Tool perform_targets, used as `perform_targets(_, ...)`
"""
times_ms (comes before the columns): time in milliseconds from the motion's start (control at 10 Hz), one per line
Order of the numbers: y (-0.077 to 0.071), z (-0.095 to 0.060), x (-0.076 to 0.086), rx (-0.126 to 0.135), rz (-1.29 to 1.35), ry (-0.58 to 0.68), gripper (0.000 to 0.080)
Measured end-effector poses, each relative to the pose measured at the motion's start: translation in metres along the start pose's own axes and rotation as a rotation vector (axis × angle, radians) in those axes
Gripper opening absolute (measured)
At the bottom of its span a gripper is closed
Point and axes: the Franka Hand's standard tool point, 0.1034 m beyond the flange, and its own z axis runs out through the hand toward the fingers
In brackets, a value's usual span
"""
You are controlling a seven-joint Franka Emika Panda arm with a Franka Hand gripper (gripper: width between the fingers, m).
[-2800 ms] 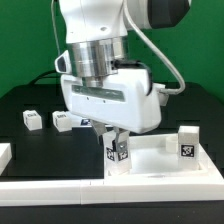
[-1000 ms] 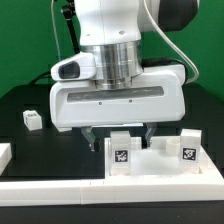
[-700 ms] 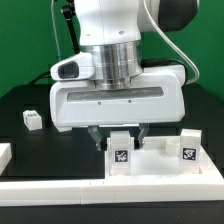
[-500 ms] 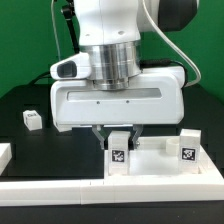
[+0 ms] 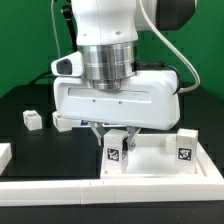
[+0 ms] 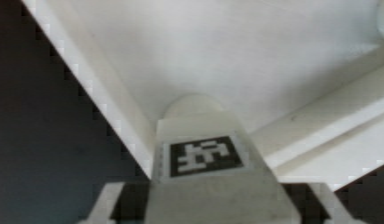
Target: Assemble square table
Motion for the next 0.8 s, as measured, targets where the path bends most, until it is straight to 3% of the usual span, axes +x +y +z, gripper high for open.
perform_targets(500, 0.0031, -0.0002, 0.0001, -0.011, 0.004, 0.002, 0.0307)
perform_targets(700, 0.0029, 0.0001, 0.0001, -0.010, 0.004, 0.002, 0.0536)
perform_targets(800, 0.0028, 0.0001, 0.0001, -0.010, 0.004, 0.002, 0.0536)
